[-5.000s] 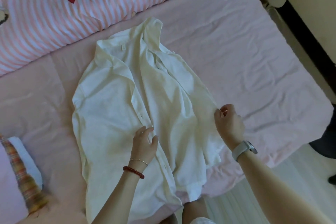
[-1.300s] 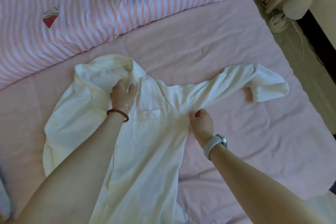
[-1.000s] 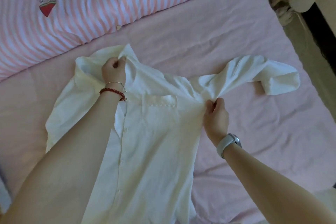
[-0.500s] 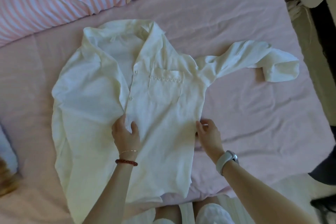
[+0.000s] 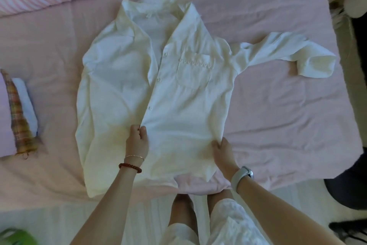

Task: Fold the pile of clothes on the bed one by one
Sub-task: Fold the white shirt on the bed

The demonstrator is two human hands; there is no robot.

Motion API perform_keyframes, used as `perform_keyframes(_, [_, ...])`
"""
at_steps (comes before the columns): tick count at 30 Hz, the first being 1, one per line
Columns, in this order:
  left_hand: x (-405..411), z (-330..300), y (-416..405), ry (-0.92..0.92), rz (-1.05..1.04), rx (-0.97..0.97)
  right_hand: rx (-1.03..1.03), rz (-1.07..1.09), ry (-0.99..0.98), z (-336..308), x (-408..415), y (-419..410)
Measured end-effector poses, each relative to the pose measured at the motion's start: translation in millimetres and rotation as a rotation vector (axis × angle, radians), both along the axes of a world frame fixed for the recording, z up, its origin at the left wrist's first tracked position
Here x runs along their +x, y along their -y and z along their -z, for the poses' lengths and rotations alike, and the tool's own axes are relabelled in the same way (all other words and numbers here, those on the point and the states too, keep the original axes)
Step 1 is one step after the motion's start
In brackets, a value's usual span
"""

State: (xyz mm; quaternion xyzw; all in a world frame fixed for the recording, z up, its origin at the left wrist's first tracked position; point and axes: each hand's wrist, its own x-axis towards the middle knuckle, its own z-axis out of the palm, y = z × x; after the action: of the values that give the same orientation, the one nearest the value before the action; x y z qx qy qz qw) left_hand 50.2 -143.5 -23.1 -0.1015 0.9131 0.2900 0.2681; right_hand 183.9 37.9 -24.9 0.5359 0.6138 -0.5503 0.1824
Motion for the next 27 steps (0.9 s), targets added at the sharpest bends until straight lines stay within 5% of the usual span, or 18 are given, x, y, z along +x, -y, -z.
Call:
perform_keyframes(5, [36, -9, 9, -0.007, -0.011, 0.111, 0.206, -0.033, 0.052, -8, 21, -13])
perform_keyframes(13, [48, -17, 17, 0.188, -0.044, 0.328, -0.109, -0.023, 0.104, -20, 59, -15])
perform_keyframes(27, [93, -8, 46, 0.161, 0.099, 0.250, 0.482, -0.135, 0.170, -23, 80, 0])
